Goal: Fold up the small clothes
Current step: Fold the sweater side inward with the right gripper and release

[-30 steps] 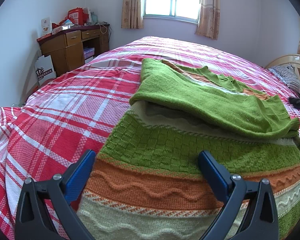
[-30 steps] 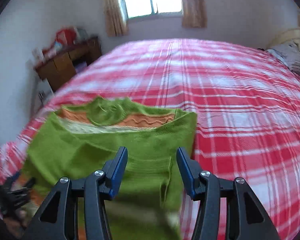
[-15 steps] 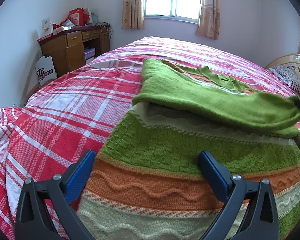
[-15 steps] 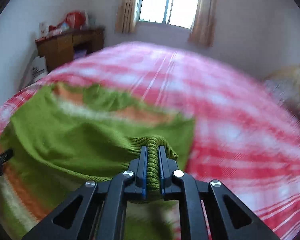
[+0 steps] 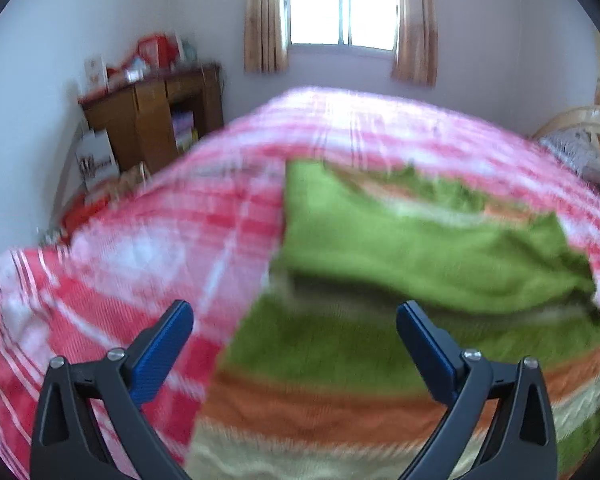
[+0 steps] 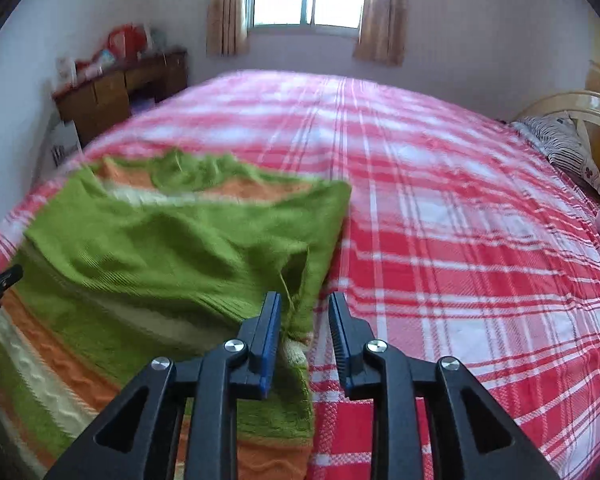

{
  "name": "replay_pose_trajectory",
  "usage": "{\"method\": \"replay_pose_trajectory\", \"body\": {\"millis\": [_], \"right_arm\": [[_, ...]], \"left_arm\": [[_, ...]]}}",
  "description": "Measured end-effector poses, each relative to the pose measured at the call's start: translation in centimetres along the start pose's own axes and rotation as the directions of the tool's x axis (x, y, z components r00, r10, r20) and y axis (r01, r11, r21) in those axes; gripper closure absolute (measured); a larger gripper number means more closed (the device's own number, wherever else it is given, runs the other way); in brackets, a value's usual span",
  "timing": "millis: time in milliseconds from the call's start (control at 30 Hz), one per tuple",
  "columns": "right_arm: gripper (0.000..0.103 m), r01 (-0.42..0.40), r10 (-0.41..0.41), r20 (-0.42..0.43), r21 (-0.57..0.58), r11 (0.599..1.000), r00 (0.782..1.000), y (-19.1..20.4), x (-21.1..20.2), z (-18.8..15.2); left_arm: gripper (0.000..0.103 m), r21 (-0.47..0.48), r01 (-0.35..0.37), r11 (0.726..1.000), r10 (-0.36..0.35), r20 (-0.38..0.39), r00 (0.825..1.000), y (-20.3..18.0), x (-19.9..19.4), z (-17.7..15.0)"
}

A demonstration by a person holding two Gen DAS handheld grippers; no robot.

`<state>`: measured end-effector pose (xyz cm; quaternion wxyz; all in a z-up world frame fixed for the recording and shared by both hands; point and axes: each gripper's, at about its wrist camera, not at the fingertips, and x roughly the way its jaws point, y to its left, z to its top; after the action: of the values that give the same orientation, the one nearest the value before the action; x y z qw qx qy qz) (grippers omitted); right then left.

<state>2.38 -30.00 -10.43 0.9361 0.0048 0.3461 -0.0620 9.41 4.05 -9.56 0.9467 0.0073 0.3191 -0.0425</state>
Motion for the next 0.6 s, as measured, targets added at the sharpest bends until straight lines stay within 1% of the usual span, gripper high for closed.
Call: {"method": "replay_pose_trajectory", "body": {"millis": [67,133,200,267,300,333,367,400,433,467,500,533,600], "right_arm": [[0.077,-0.039,0.039,0.010,0.002,0.999,0.999,0.8,0.4,0.9],[0.077,-0.090,0.090,-0.013,-0.002,0.996,0.996,2.3,1.9,1.4],[0.077,-0.131,0.130,-0.069,-0.016,0.991,0.989,3.7,3.8,0.8],[0.077,-0.140,0.133,-0.182,-0.024,0.990,0.974,4.5,6.3,-0.7],[0.077,-0.152,0.149,-0.142,-0.010,0.988,0.979,4.2,6.0,-1.4],[0.074,-0.161,0.160,-0.140,0.005,0.987,0.977,3.9,5.7,-1.6],[0.074,-0.175,0.176,-0.154,0.022,0.984,0.972,3.5,5.5,-1.8],[0.074,-0.187,0.191,-0.161,0.037,0.982,0.968,3.1,5.0,-2.0],[0.073,-0.180,0.186,-0.194,0.046,0.983,0.963,2.7,4.5,-2.4],[0.072,-0.143,0.153,-0.244,0.056,0.988,0.958,2.2,4.0,-3.0],[0.072,-0.124,0.138,-0.237,0.075,0.989,0.962,1.5,2.7,-3.7],[0.072,-0.129,0.146,-0.205,0.095,0.987,0.968,0.8,1.1,-4.3],[0.072,-0.148,0.165,-0.127,0.133,0.980,0.978,-0.8,-3.0,-5.6]], "left_arm": [[0.000,0.004,-0.005,1.000,0.005,0.007,1.000,-0.6,0.8,1.7],[0.000,0.019,-0.046,0.999,0.046,0.003,0.999,-1.0,2.3,2.5],[0.000,0.043,-0.120,0.992,0.122,-0.052,0.991,-1.2,4.9,2.4],[0.000,0.068,-0.153,0.986,0.162,-0.154,0.975,-0.8,7.6,1.5],[0.000,0.051,-0.129,0.990,0.136,-0.176,0.975,-0.3,8.1,0.9],[0.000,0.015,-0.102,0.995,0.103,-0.168,0.980,0.4,7.7,0.8],[0.000,-0.012,-0.083,0.997,0.079,-0.166,0.983,1.1,7.3,0.7],[0.000,-0.017,-0.082,0.996,0.078,-0.173,0.982,1.5,7.2,0.5],[0.000,-0.020,-0.076,0.997,0.071,-0.177,0.982,1.9,7.0,0.3],[0.000,-0.027,-0.067,0.997,0.061,-0.177,0.982,2.4,6.4,-0.1],[0.000,-0.027,-0.076,0.997,0.070,-0.179,0.981,2.7,5.8,-0.5],[0.000,-0.020,-0.084,0.996,0.079,-0.173,0.982,2.9,5.0,-1.0],[0.000,-0.002,-0.067,0.998,0.066,-0.134,0.989,3.5,2.7,-2.1]]}}
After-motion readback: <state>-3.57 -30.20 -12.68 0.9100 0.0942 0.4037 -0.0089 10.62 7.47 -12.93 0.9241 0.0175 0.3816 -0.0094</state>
